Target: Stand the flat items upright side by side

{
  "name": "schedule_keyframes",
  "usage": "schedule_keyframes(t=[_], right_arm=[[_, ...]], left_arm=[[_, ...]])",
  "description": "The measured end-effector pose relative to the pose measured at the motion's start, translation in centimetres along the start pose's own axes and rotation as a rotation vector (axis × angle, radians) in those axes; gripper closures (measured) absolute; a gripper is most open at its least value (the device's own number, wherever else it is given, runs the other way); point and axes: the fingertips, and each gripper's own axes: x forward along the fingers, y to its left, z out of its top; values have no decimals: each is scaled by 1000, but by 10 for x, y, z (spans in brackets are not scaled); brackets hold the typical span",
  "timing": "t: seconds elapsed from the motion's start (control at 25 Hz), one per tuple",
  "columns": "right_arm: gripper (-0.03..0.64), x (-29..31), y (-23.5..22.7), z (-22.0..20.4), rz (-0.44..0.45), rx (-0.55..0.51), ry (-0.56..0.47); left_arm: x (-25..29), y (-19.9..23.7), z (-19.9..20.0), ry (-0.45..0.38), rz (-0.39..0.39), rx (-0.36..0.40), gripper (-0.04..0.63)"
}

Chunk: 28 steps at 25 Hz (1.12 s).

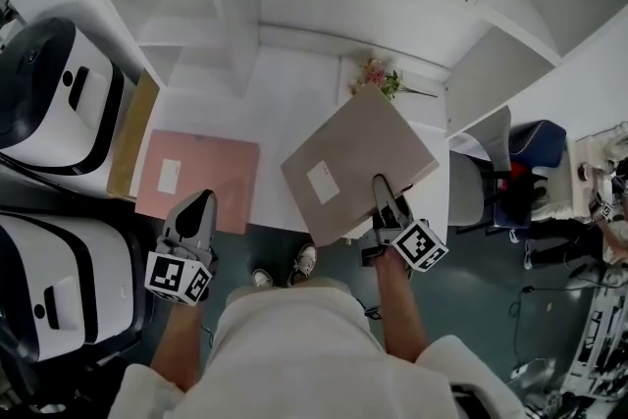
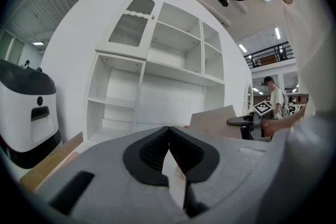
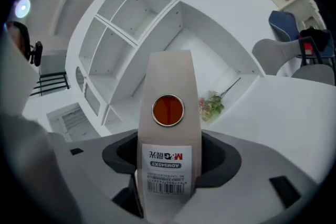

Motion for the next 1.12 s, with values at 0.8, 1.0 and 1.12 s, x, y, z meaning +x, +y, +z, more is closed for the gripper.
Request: schedule_keyframes(t=[0.8,1.0,1.12], right_arm=[[333,141,112,-23,184,-622,76],[333,169,132,-40,232,-756,91],[331,184,138,-47,252,-791,96]], left_arm=[[-60,33,-2,1,301,-12,580],[-66,32,-5,12,353,-27,580],[-66,28,-6,12,369,-30,580]])
